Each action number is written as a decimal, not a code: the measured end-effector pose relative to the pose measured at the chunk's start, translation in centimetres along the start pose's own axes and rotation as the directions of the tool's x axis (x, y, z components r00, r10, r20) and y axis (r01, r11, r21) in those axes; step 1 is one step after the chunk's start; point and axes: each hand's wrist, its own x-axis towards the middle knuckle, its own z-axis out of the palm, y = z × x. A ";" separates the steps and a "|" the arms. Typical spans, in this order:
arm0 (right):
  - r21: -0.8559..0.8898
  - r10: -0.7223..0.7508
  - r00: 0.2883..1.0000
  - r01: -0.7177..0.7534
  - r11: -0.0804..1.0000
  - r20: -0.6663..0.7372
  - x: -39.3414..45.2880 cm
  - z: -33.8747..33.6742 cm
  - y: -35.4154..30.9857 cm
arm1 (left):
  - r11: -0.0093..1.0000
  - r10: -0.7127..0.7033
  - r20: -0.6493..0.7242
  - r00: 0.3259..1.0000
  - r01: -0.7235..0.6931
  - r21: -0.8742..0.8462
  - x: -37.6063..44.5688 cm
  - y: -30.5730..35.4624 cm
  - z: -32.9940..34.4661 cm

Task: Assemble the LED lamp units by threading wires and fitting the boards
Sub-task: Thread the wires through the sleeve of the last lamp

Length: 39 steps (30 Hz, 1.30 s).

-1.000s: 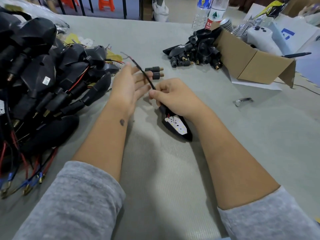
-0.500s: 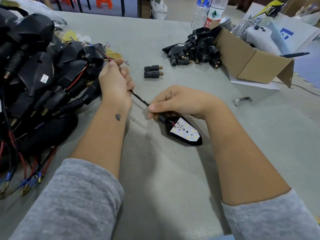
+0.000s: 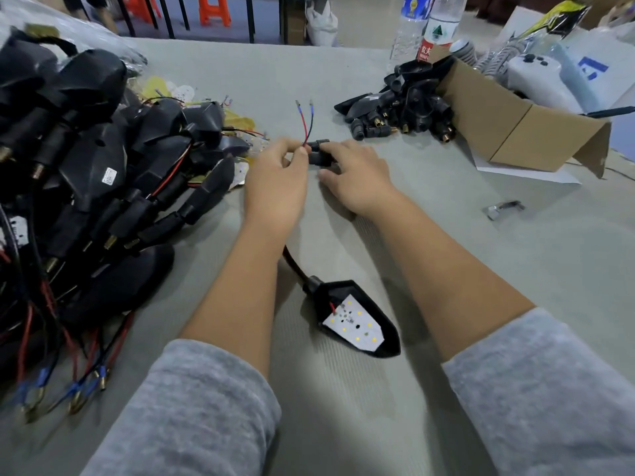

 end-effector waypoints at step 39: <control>0.939 0.259 0.965 -0.045 0.342 -0.048 -4.6 -0.7 -1.3 | 0.972 -0.064 0.079 0.995 0.080 -0.223 -0.9 0.9 -0.3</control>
